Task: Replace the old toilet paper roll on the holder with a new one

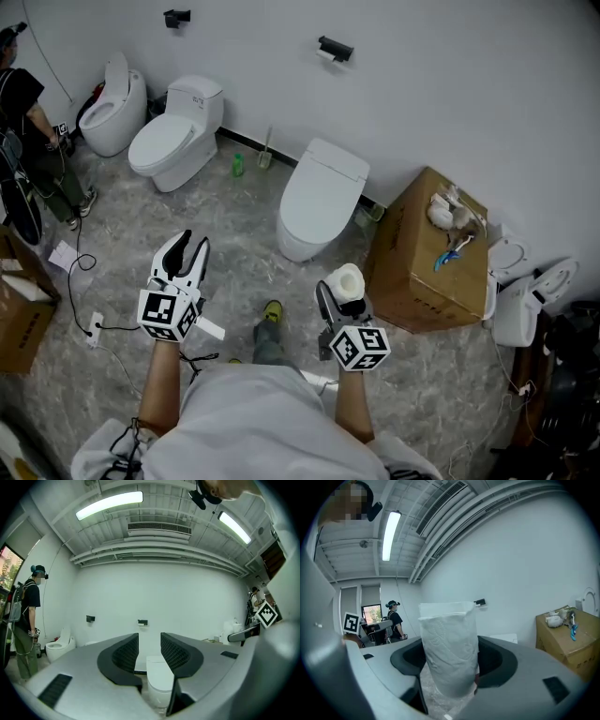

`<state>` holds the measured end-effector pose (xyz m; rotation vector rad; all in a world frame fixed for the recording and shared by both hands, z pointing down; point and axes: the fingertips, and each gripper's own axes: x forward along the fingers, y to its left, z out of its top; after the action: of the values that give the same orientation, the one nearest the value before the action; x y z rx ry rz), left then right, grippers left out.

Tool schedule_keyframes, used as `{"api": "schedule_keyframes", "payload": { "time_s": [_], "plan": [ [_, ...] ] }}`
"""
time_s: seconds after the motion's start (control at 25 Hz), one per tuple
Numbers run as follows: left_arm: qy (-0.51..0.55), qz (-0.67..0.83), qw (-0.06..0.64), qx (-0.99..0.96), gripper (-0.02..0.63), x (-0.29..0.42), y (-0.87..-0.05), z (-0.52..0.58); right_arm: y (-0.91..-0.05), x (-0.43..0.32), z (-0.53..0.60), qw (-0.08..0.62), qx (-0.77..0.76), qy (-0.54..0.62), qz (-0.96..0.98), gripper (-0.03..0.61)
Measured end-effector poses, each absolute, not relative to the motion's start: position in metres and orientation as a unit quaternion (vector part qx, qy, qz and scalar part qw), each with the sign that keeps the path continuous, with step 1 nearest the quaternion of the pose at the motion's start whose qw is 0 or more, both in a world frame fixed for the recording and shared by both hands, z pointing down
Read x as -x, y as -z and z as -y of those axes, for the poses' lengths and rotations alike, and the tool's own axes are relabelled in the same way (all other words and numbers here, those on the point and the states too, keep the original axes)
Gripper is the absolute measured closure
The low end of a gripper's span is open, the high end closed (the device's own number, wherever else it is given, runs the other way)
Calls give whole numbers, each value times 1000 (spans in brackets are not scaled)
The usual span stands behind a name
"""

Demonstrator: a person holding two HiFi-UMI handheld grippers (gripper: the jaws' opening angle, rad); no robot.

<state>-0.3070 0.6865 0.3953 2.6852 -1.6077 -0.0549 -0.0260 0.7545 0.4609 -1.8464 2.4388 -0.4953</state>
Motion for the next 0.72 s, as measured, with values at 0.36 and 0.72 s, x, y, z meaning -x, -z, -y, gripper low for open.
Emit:
{"api": "schedule_keyframes", "payload": {
  "time_s": [0.36,0.72],
  "plan": [
    [11,505,5,-863,471,283,-396,-613,-462,7,-676,24,592,162,-789,268],
    [8,508,10,-861,471,243,-401,-497,-468,-35,-560,32,590,171,-788,268]
  ]
}}
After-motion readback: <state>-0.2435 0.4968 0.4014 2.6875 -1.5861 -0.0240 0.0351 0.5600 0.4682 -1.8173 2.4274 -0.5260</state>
